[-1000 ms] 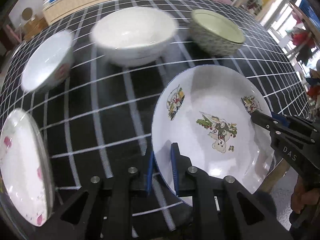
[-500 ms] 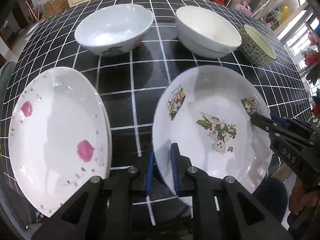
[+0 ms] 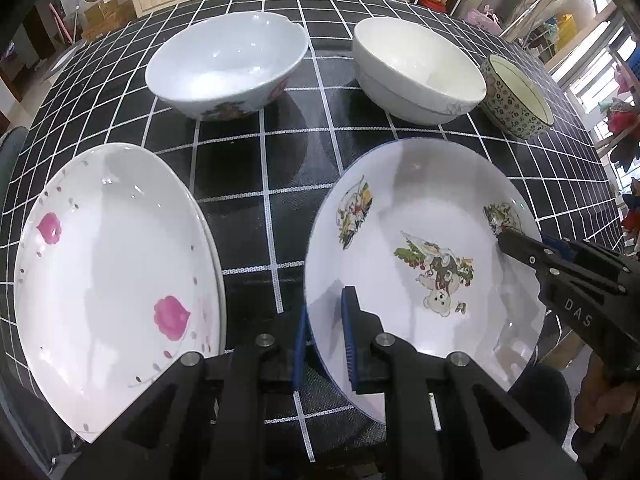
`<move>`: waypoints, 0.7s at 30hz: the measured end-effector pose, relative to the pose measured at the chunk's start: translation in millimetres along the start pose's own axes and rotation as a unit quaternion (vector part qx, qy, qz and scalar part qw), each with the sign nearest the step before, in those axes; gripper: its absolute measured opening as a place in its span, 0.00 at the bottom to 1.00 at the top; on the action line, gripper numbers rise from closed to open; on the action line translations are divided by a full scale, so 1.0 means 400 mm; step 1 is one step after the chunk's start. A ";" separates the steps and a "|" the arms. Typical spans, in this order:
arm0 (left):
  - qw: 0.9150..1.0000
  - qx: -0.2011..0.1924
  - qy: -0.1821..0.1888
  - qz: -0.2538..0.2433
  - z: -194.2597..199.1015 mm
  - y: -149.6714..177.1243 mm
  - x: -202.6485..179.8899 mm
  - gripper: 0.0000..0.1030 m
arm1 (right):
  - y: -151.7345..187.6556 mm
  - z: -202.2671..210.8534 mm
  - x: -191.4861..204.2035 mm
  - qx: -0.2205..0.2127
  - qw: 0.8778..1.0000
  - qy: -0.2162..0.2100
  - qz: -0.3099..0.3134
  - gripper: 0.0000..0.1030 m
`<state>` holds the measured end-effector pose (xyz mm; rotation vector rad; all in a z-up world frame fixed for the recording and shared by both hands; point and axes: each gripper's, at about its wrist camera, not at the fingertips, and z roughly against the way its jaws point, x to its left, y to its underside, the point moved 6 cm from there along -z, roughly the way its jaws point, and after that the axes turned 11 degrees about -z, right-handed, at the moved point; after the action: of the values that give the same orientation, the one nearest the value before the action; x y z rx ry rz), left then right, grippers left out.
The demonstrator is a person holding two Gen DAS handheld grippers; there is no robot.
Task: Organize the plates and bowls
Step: 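Lift the cartoon-print plate and carry it over the pink-flowered plate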
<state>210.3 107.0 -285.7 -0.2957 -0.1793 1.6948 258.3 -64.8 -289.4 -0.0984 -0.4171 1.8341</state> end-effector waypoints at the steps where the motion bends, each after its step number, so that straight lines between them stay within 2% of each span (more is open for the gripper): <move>1: 1.000 -0.001 0.001 0.000 0.002 0.002 -0.001 0.14 | 0.005 -0.001 -0.005 0.000 1.000 -0.002 -0.002 0.24; 12: 1.000 -0.014 -0.018 -0.001 0.037 -0.017 0.012 0.14 | 0.017 0.002 -0.005 0.019 1.000 -0.015 -0.013 0.24; 21: 0.999 -0.043 -0.033 -0.003 0.135 -0.014 0.046 0.14 | 0.004 0.080 0.047 -0.008 0.999 -0.028 -0.015 0.24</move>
<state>197.5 128.7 -234.4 -0.3026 -0.3032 1.6953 242.4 -55.1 -257.4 -0.0516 -0.4715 1.8072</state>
